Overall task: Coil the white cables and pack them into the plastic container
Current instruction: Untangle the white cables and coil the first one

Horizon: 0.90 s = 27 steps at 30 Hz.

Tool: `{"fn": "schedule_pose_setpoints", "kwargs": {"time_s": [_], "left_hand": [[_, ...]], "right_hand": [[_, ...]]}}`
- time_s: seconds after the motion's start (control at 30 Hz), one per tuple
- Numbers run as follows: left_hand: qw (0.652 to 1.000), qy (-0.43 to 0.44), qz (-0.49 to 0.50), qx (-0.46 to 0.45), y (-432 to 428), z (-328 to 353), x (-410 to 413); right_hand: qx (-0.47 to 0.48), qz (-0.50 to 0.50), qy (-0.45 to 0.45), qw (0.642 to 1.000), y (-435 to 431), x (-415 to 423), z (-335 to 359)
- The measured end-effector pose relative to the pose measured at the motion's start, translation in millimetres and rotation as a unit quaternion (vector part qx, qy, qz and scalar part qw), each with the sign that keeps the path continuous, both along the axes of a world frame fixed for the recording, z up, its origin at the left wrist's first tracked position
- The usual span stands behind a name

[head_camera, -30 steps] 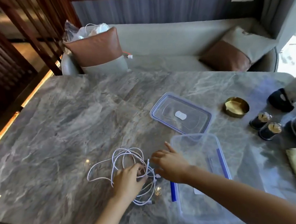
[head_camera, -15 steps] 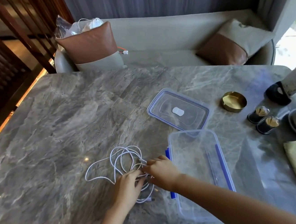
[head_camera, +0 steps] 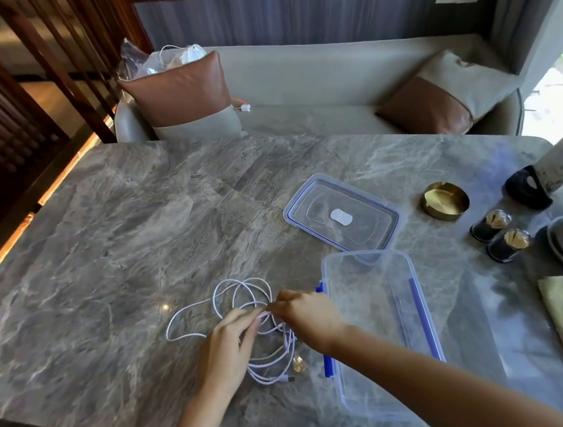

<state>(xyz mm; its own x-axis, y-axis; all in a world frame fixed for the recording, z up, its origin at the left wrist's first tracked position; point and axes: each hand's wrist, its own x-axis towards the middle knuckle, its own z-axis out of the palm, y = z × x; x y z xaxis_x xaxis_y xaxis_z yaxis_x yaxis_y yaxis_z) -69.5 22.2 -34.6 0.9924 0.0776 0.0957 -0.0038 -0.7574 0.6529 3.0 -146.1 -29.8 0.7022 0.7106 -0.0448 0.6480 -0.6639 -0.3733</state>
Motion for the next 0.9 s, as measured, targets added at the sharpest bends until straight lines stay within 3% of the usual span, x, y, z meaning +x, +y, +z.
{"fn": "schedule_pose_setpoints", "kwargs": {"time_s": [0.2, 0.33, 0.4, 0.47, 0.57, 0.63, 0.77, 0.83, 0.9], "left_hand": [[0.995, -0.096, 0.024, 0.011, 1.8, 13.8, 2.1], [0.992, -0.066, 0.056, -0.089, 4.7, 20.9, 1.8], [0.982, -0.036, 0.078, -0.168, 5.2, 20.0, 1.5], [0.975, -0.038, 0.093, -0.199, 5.2, 20.8, 1.2], [0.971, -0.068, 0.099, -0.207, -2.7, 28.4, -0.7], [0.967, -0.076, 0.091, -0.225, -14.8, 32.7, -2.4], [0.952, -0.101, 0.116, -0.265, -39.5, 36.6, -3.1], [0.933, -0.104, 0.168, -0.301, -49.3, 37.2, -3.2], [0.889, -0.092, 0.237, -0.381, -56.4, 38.4, -2.3]], "right_hand": [[0.097, -0.042, 0.054, 0.993, 2.7, 4.9, 20.7], [0.202, -0.090, 0.157, 0.963, 0.5, 16.5, 45.2], [0.299, -0.139, 0.287, 0.900, -3.2, 21.6, 57.7], [0.392, -0.178, 0.407, 0.806, -6.6, 21.9, 65.5], [0.479, -0.233, 0.503, 0.680, -4.4, 13.5, 67.3], [0.513, -0.263, 0.532, 0.620, 0.2, 4.6, 64.4], [0.571, -0.291, 0.527, 0.558, 10.2, -11.7, 60.2], [0.582, -0.296, 0.513, 0.558, 13.5, -18.1, 59.1], [0.579, -0.298, 0.501, 0.570, 16.1, -23.9, 60.0]]}}
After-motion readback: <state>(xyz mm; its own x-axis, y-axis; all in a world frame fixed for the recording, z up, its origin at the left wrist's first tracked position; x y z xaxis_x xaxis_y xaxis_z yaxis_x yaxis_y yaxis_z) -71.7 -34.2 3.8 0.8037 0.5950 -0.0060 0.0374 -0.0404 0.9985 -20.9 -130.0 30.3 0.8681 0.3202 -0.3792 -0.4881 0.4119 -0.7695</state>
